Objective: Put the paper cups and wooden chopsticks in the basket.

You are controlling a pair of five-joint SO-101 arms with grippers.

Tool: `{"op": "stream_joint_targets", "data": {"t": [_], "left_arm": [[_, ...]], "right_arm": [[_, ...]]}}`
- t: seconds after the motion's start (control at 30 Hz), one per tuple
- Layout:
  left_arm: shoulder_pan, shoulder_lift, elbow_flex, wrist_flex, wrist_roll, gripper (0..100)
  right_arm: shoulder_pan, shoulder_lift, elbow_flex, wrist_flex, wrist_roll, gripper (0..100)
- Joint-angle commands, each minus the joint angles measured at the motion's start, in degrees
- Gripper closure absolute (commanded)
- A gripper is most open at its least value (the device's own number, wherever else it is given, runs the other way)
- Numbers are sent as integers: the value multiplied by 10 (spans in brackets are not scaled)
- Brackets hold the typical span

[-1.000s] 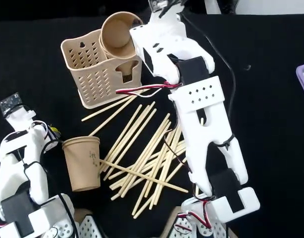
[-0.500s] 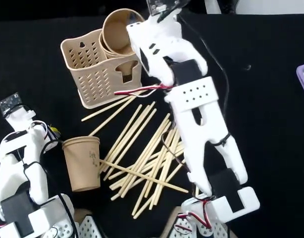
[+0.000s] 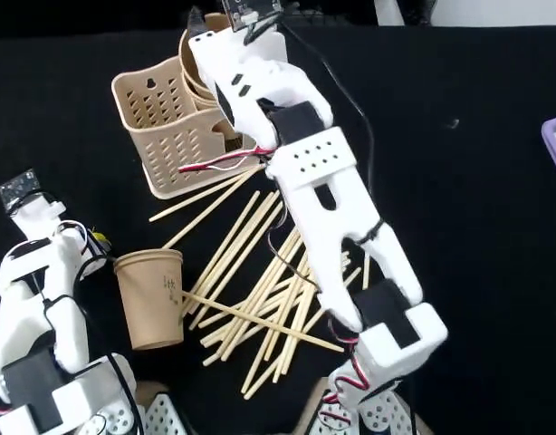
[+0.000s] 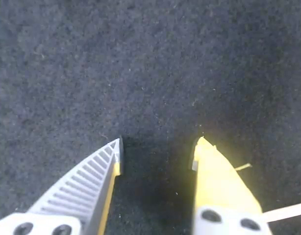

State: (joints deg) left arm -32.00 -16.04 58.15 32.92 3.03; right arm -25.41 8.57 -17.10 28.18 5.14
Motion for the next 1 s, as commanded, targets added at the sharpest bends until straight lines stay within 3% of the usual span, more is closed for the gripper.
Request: {"op": "stream_joint_targets", "data": {"t": [0.0, 0.23, 0.57, 0.73, 0.87, 0.97], "left_arm": [[-2, 3, -15, 7, 1, 762], [-2, 3, -15, 7, 0, 762], [-2, 3, -15, 7, 0, 762], [-2, 3, -15, 7, 1, 762], [-2, 3, -15, 7, 2, 762], [-3, 3, -15, 7, 2, 762]], "right_arm": [[-11, -23, -82, 74, -5, 881], [-11, -66, -114, 226, -2, 879], [-13, -161, -114, 535, 0, 878], [-91, -191, -97, 654, 1, 878], [-165, -211, 11, 648, -2, 877], [-204, -232, 155, 550, 0, 877]]}}
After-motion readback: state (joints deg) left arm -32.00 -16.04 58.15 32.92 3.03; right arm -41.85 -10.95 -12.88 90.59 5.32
